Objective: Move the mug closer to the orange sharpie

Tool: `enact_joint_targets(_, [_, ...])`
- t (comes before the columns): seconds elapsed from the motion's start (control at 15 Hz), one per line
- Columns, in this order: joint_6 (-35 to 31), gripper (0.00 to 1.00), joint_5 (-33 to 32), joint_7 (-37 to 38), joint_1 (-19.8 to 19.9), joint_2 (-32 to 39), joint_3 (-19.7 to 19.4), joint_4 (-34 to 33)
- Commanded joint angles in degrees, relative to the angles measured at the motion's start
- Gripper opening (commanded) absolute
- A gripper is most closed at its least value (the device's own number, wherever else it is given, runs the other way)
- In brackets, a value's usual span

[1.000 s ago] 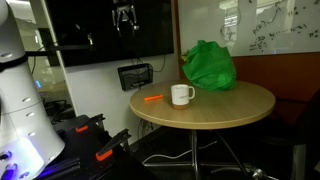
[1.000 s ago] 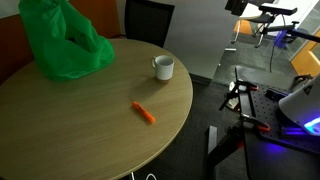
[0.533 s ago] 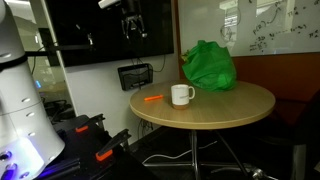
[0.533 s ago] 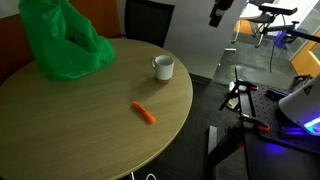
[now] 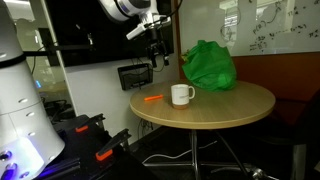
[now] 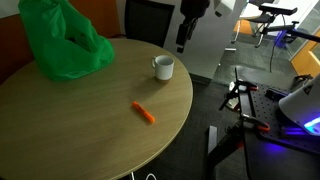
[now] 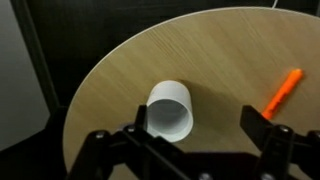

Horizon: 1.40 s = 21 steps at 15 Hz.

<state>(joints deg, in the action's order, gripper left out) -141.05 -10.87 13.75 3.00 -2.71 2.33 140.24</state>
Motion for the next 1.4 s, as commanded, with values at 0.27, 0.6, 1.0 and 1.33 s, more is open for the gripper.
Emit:
enact_joint_targets(0.27, [-1.53,1.0,1.57,1.01,-1.96,19.63,-2.98,-14.32])
enact_joint_targets(0.6, [-1.99,1.0,2.72,1.84,-3.67,25.3,-4.03,-18.78])
enact_joint_targets(1.0, [-2.14,0.54,3.48,2.43,-4.63,28.47,-5.47,-20.38])
enact_joint_targets(1.33, [-2.9,0.16,3.08,2.34,-5.25,29.26,-6.2,-20.06])
